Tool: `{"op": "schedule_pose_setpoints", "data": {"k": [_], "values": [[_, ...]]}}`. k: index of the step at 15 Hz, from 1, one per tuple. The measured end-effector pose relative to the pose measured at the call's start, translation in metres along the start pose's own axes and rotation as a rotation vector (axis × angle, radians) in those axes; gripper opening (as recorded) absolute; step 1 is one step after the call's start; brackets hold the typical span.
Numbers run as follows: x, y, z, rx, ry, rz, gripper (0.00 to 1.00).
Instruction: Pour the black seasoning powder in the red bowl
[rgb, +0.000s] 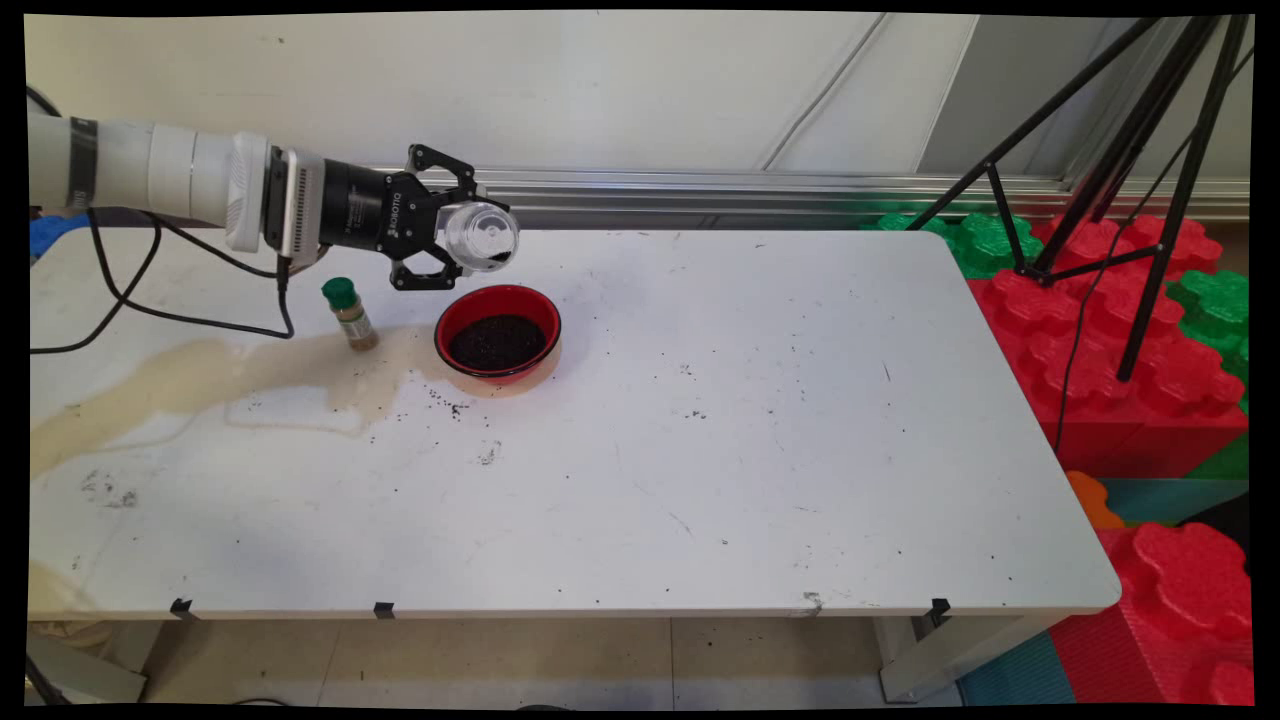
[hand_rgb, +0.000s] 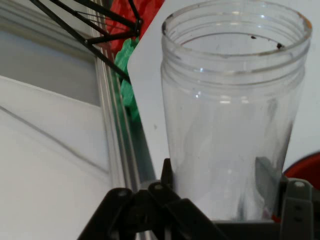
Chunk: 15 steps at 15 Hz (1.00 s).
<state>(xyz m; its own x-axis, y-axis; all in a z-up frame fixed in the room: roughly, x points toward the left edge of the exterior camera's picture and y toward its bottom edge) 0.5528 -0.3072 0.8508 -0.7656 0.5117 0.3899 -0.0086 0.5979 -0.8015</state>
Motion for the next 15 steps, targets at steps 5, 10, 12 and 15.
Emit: {"op": "schedule_pose_setpoints", "data": {"k": [5,10,12,15], "values": [[0.025,0.000,-0.004,-0.038,0.055,-0.153,0.00],[0.047,0.003,-0.004,-0.081,0.109,-0.292,0.00],[0.054,0.006,-0.002,-0.102,0.130,-0.368,0.00],[0.061,0.015,-0.001,-0.131,0.153,-0.466,0.00]]}}
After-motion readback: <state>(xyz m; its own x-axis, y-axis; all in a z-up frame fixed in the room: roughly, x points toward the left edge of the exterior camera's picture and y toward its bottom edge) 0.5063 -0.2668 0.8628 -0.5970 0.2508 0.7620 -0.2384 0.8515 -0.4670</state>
